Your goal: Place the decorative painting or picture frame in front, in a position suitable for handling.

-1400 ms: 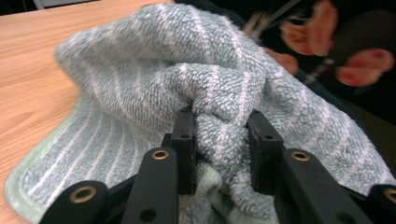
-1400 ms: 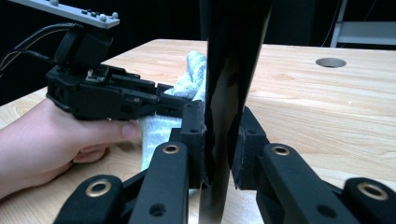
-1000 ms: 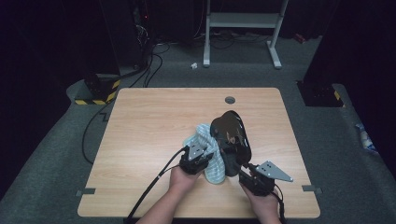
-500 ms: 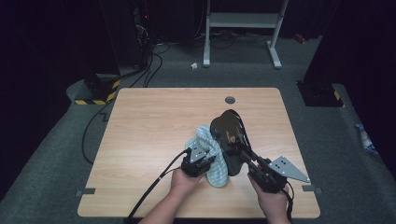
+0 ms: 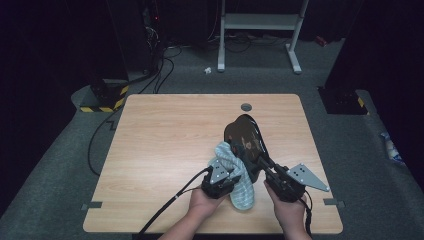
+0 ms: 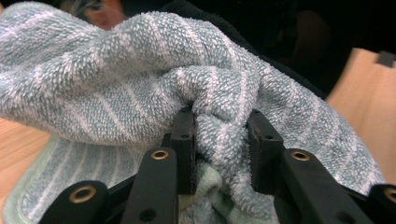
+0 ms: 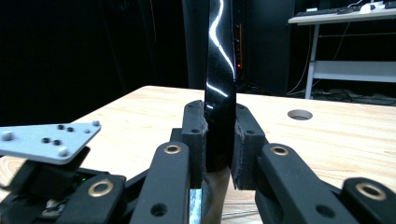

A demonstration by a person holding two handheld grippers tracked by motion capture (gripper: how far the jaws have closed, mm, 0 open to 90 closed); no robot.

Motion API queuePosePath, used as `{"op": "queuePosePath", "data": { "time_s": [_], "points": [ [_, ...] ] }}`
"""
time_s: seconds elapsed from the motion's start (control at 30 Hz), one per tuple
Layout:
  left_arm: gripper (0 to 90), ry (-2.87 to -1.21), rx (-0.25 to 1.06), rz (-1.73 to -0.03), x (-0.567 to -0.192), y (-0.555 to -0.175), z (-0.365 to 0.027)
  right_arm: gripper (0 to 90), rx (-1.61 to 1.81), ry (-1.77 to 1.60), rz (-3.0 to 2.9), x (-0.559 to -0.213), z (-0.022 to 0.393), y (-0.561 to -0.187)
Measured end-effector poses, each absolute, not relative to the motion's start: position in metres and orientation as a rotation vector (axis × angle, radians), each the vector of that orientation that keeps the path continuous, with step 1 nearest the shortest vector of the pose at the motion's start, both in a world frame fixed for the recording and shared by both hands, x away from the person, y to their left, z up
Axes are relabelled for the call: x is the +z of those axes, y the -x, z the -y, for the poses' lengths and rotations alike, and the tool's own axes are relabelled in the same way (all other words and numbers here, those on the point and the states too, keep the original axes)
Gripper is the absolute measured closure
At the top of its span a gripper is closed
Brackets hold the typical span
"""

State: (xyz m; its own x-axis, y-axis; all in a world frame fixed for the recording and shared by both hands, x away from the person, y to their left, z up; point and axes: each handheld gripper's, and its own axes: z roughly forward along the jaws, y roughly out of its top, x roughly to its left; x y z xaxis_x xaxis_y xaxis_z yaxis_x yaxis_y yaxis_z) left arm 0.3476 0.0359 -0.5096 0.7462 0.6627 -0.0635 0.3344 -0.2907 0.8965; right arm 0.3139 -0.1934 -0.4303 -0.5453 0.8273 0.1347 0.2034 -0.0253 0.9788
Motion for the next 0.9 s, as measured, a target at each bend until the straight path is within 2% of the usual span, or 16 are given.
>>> {"op": "queuePosePath", "data": {
  "time_s": [0.2,0.53,0.9],
  "points": [
    [68.5,-1.914,0.409,-0.728,-0.51,-0.341,-0.033,77.9,1.606,-1.063,-1.753,-0.43,0.19,-0.313],
    [68.5,-1.87,0.437,-0.865,-0.51,-0.37,-0.055,77.9,1.594,-1.04,-1.76,-0.43,0.187,-0.313],
    [68.4,-1.852,0.354,-0.763,-0.5,-0.337,-0.032,77.9,1.601,-1.057,-1.751,-0.43,0.188,-0.315]
  ]
}}
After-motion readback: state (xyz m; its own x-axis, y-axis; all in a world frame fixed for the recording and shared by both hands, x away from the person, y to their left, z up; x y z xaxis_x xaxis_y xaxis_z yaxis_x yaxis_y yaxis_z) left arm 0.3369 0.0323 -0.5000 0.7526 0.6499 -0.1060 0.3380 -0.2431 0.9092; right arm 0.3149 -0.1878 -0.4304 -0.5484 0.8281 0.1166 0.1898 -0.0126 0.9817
